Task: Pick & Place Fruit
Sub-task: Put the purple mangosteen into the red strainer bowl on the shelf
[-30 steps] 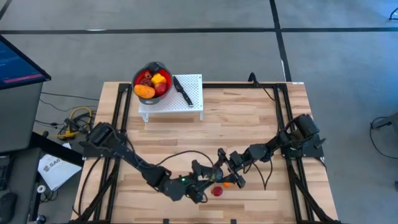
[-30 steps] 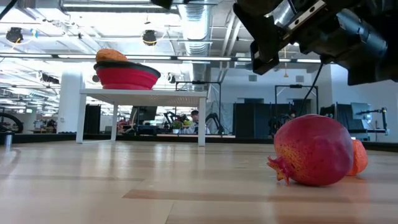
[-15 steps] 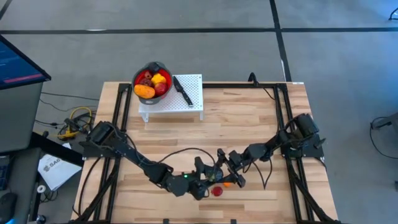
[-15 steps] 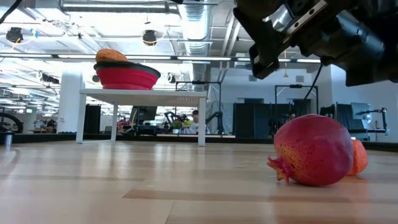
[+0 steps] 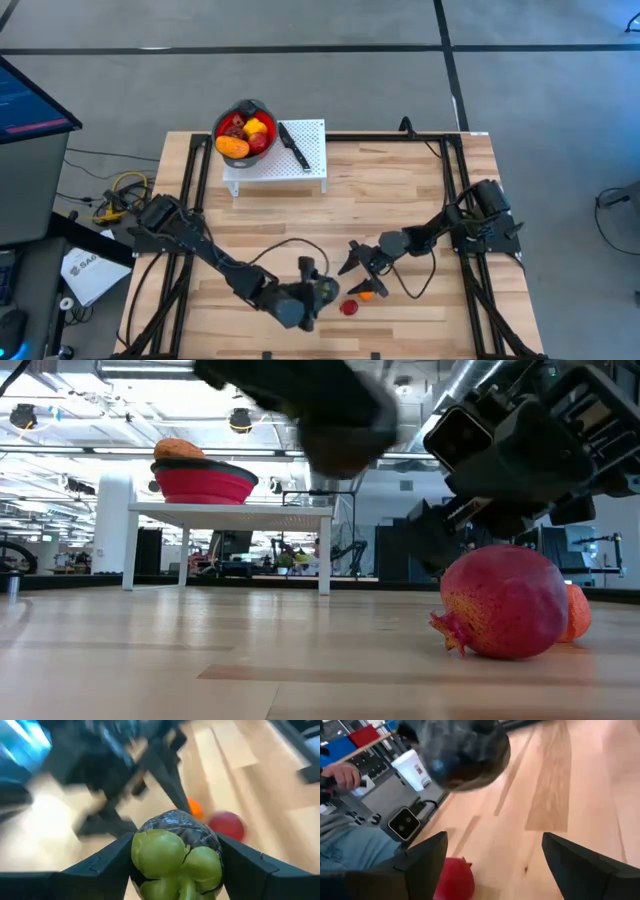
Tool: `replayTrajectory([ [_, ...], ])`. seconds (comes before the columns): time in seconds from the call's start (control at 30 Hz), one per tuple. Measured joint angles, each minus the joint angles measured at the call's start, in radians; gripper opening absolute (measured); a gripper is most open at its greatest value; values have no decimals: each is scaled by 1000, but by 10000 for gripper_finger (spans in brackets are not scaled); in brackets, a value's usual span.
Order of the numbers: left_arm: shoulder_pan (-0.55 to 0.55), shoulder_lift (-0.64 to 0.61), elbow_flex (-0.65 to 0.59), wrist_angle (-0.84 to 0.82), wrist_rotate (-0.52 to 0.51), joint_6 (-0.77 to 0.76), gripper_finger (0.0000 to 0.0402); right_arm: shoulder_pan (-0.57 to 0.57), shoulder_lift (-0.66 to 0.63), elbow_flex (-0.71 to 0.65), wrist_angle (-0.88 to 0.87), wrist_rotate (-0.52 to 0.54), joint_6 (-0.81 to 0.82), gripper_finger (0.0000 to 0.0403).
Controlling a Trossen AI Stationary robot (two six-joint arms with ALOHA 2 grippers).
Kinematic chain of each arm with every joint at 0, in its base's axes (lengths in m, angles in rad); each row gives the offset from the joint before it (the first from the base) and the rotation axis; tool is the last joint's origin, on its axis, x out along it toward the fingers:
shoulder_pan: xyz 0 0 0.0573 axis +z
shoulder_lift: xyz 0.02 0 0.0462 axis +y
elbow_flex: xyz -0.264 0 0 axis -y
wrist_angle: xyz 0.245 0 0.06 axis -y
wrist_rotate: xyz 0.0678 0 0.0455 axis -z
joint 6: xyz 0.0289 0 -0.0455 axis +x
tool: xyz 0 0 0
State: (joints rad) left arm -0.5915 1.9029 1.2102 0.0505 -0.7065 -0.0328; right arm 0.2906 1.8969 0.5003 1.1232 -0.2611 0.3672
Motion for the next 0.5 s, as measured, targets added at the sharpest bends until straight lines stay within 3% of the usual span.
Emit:
replayTrajectory([
  [0.13,6,-94,0,-252,87,-334,249,3,0,0,-3,0,0,318],
  [0.23,20,-210,0,-417,92,-488,248,4,0,0,14,0,0,316],
  [0.37,86,-370,50,-645,113,-629,245,3,-1,1,32,0,0,315],
  [0.5,215,-467,141,-915,113,-640,245,4,-1,6,37,0,-5,315],
])
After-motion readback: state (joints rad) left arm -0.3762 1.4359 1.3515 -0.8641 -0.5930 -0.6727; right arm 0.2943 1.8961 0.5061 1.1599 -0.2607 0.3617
